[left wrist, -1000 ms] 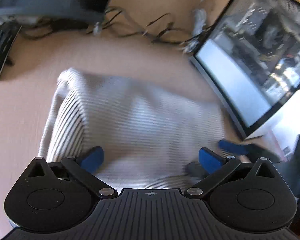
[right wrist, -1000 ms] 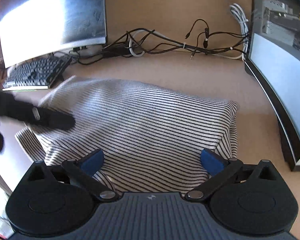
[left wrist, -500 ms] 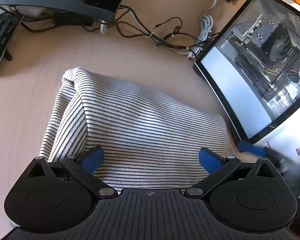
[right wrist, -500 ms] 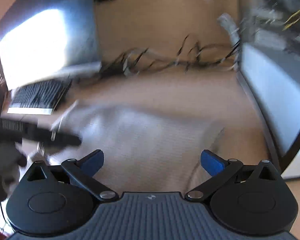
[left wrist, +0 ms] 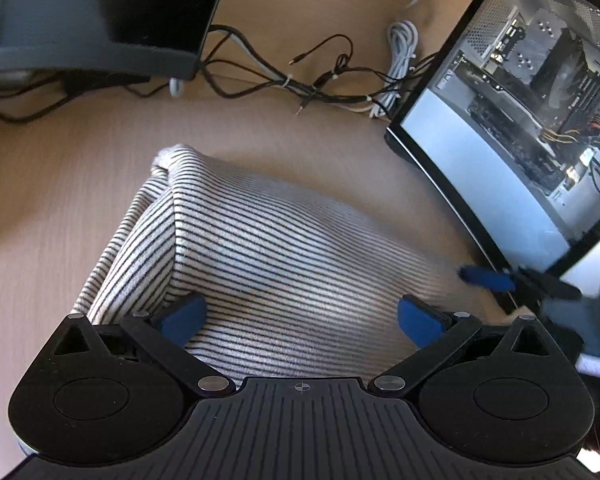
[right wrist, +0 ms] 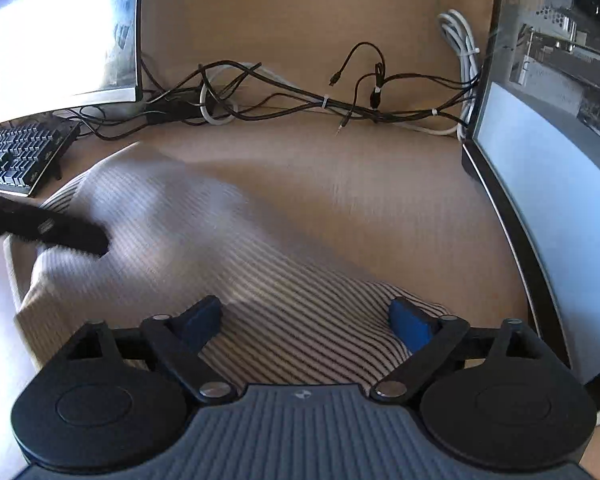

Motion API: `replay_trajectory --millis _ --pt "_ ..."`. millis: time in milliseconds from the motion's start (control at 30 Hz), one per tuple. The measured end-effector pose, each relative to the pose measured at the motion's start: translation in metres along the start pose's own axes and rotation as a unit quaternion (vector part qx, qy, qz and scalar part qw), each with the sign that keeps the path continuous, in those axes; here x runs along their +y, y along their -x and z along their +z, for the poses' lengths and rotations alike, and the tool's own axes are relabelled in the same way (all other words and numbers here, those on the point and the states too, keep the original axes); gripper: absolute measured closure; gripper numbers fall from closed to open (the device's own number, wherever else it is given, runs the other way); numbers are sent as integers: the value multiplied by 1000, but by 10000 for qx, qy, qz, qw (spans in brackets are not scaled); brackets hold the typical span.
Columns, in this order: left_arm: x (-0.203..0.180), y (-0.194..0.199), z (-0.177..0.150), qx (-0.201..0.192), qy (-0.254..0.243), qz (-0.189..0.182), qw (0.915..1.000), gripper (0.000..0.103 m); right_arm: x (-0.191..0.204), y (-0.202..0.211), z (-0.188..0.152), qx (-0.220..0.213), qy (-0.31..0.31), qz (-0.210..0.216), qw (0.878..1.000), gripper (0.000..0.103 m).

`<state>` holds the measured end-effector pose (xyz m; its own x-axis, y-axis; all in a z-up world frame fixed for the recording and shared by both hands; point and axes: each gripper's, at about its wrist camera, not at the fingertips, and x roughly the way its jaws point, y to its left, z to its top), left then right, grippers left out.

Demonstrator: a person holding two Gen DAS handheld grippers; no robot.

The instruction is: Fold clothes

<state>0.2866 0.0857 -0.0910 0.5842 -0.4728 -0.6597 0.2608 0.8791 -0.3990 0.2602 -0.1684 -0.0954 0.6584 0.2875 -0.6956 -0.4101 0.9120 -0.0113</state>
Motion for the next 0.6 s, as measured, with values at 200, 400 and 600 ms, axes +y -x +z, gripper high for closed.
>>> replay_trajectory --millis 200,400,600 --pt "-4 -25 18 5 -544 -37 9985 0 7 11 -11 144 -115 -29 9998 1" --pt "-10 -47 31 -23 -773 -176 9969 0 15 23 -18 292 -179 -53 9994 0" --pt "-13 -51 37 -52 -553 -127 9984 0 20 24 -16 334 -256 -203 9989 0"
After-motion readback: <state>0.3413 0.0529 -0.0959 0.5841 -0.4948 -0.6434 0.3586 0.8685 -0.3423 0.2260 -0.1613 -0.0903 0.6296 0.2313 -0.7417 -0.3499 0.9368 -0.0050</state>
